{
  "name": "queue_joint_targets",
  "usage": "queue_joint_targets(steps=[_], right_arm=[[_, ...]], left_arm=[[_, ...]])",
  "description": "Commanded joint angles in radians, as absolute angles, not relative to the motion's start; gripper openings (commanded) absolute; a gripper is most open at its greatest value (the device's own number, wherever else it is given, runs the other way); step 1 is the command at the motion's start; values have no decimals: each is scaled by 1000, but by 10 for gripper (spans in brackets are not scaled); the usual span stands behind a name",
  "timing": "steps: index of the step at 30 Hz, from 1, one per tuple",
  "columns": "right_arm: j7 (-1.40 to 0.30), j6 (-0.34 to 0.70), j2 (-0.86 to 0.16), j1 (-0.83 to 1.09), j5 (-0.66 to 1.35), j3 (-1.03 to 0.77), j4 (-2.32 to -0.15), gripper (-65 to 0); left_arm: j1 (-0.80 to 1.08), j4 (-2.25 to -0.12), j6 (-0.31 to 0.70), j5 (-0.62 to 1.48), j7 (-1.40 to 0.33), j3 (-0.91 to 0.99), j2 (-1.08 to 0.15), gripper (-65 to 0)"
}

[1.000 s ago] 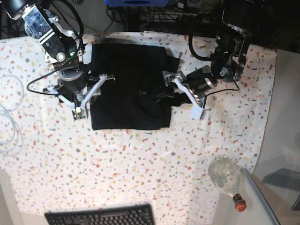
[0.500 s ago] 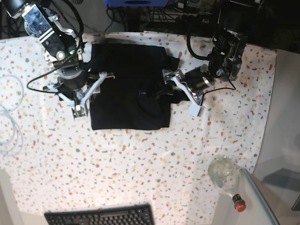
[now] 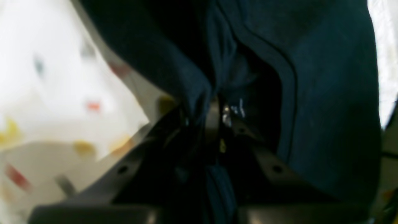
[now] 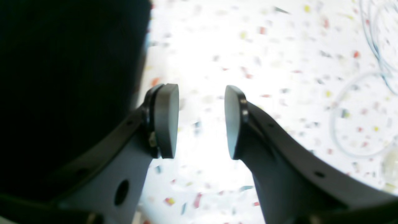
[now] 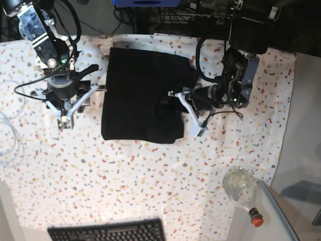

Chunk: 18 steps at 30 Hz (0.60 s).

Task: Layout the t-shirt on the table in an organized manner, then fold the t-shirt properly
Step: 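Rotate the folded shirt with the left gripper to align it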

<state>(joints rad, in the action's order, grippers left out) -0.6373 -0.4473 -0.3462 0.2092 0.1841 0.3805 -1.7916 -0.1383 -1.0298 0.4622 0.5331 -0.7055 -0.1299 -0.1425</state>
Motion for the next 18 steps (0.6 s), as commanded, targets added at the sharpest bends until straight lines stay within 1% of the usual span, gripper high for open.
queue_joint_targets(steps=[1, 7, 9, 11, 14, 18], right_arm=[[-615, -450, -351, 209, 174, 348, -1808, -419], [-615, -450, -349, 223, 177, 202, -1807, -420], [-615, -450, -343, 226, 177, 157, -1807, -420], [-615, -450, -318, 232, 177, 93, -1793, -420], [-615, -450, -268, 246, 177, -24, -1773, -420], [-615, -450, -223, 260, 177, -131, -1751, -420]], left_arm=[[-186, -1038, 453, 499, -716, -174, -160, -650], [-400, -960, 455, 331, -711, -644, -156, -650], [-472, -929, 455, 302, -665, -808, -128, -650], [-527, -895, 455, 274, -604, -934, -105, -650], [-588, -832, 455, 223, -516, -1072, -51, -650], [-611, -751, 455, 94, -369, -1130, 22, -650]])
